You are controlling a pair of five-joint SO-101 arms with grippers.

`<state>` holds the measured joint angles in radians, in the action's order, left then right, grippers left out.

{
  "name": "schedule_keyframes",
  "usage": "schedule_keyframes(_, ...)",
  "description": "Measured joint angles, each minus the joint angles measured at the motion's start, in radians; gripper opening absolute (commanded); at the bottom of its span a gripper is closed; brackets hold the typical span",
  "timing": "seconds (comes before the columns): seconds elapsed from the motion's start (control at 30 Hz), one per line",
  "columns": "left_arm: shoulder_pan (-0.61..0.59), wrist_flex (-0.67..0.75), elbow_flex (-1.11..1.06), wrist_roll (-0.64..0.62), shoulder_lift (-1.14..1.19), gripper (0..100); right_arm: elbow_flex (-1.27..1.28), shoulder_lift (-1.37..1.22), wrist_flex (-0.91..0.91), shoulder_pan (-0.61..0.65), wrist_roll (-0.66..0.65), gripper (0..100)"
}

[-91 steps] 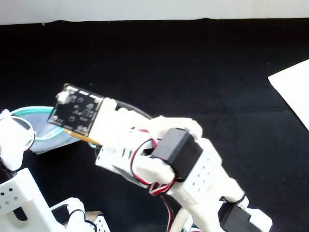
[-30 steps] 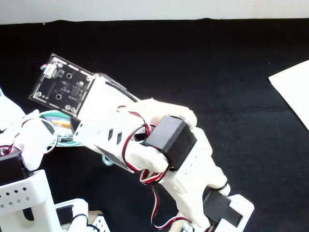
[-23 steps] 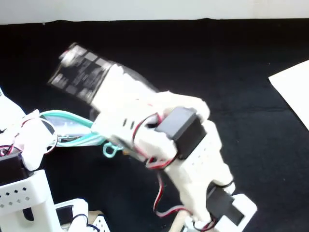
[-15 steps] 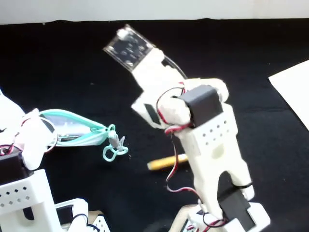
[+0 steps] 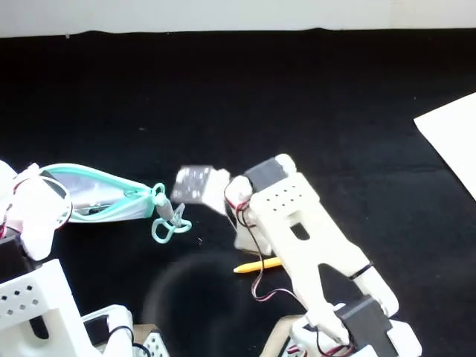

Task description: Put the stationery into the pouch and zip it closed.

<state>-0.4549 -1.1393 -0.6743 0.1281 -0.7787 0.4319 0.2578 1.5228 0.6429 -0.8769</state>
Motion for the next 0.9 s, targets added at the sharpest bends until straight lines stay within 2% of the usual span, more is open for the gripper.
schedule_keyframes(0.17,0.000,0.000,0.000,0.000,0.000,1,0.064,0.000,0.034,-0.008,-0.212,23.1)
schedule_keyframes(0.27,0.000,0.000,0.000,0.000,0.000,1,0.129,0.000,0.020,-0.015,-0.281,23.1)
schedule_keyframes(0.6,0.000,0.000,0.000,0.000,0.000,1,0.368,0.000,-0.272,-0.020,-0.298,23.1)
schedule_keyframes(0.9,0.000,0.000,0.000,0.000,0.000,1,0.384,-0.155,-0.437,-0.018,-0.307,21.7)
